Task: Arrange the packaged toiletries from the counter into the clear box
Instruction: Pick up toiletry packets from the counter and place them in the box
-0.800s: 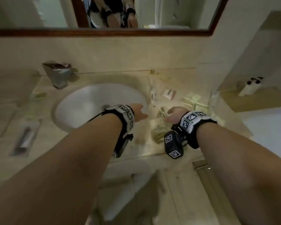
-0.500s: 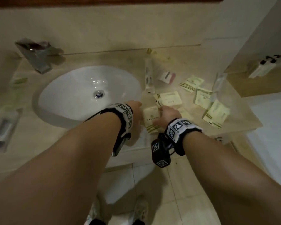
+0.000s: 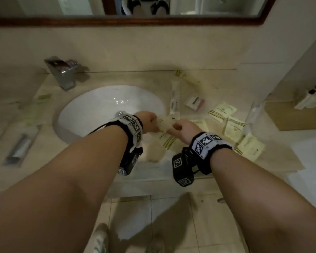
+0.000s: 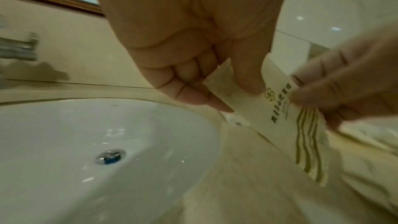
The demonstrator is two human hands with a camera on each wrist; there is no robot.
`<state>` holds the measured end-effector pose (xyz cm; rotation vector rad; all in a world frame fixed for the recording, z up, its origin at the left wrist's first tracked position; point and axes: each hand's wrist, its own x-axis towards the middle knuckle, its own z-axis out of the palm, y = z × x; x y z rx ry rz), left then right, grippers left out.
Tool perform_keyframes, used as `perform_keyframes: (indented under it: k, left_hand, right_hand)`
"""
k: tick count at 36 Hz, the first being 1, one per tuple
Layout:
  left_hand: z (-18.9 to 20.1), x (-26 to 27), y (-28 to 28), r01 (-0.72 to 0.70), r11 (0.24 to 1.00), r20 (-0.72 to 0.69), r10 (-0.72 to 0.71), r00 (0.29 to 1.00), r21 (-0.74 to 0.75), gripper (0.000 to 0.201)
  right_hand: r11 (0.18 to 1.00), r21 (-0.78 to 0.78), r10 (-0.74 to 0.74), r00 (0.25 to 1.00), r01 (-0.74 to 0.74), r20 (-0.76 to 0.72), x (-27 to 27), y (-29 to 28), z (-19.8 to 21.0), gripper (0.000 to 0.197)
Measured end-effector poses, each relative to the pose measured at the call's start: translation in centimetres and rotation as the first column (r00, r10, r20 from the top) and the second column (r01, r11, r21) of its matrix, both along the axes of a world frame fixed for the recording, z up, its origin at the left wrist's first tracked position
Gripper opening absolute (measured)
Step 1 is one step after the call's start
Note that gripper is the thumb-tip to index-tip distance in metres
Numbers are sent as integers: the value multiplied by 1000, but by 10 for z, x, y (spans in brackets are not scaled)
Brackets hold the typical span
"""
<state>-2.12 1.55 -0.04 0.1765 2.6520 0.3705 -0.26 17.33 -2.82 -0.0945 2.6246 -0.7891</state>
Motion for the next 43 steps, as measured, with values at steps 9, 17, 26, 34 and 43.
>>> perform_keyframes:
  k: [9,17,26,34,43]
  left_hand:
    - [39,9,-64,-250,956,-91,266,960,156,32]
    - [62,32,-131,-368,902,-170,408,897,224,36]
    - [69,59,-227,-451,824,-127,517,847,344,69]
    - [69,65,-334,-528,787,-111,584,804,317,56]
    - [55,53,-472,-628,704,-36,675,737,333,66]
  right_hand:
    - [975,-220,8,999,0,35,-9,-40,37,24]
    - [952,-289,96,995,-97,-16,-15,-107,61,17]
    - [944,-211,251,967,-256,-50,-17,-208,74,22]
    - [926,-220,324,945,-308,39,-29,-321,73,20]
    - [931,-340,208,956,-129,205,-53,-466,48,27]
